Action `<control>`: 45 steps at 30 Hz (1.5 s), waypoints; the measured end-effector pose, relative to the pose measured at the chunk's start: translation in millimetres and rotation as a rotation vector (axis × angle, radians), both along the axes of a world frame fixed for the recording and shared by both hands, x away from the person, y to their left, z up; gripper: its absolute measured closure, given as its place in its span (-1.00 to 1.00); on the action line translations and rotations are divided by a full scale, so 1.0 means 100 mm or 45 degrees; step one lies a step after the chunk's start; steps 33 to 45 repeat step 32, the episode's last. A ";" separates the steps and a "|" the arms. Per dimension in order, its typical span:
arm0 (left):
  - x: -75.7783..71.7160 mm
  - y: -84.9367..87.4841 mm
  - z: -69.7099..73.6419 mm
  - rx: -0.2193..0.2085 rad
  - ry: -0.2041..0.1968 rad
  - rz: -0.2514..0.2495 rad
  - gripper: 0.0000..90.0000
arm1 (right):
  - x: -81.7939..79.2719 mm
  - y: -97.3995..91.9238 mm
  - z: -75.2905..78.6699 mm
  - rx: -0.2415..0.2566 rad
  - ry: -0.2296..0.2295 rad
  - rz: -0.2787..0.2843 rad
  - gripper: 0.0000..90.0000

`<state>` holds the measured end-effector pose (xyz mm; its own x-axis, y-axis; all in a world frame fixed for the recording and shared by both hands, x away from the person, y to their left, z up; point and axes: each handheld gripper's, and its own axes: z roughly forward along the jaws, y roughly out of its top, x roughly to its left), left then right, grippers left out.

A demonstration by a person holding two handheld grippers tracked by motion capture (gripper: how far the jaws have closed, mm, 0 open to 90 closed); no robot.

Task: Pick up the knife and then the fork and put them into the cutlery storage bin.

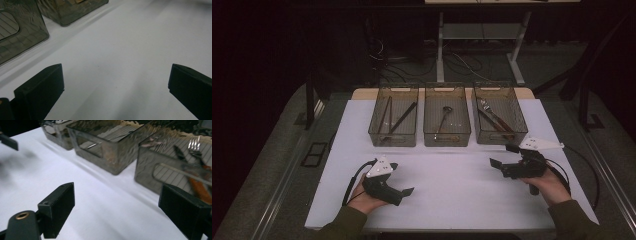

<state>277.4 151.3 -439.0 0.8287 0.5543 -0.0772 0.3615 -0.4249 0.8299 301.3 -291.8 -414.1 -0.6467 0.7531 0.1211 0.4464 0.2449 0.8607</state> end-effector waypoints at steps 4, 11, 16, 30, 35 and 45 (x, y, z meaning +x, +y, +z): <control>0.00 0.00 0.00 -0.003 0.000 0.001 -1.00 | -0.11 0.02 -0.06 0.005 0.016 0.029 -0.70; 0.00 0.00 0.00 -0.009 0.004 -0.003 -1.00 | -0.30 0.07 -0.18 -0.022 0.051 0.109 -0.70; -0.01 0.00 0.00 -0.008 0.003 -0.006 -1.00 | -0.39 0.10 -0.26 -0.022 0.082 0.152 -0.70; -0.02 -0.01 0.00 -0.012 0.011 -0.012 -1.00 | -0.43 0.13 -0.35 -0.086 0.087 0.184 -0.70; -0.02 -0.01 0.00 -0.013 0.011 -0.013 -1.00 | -0.43 0.13 -0.35 -0.087 0.085 0.185 -0.70; -0.02 -0.01 0.00 -0.013 0.011 -0.013 -1.00 | -0.43 0.13 -0.35 -0.087 0.085 0.185 -0.70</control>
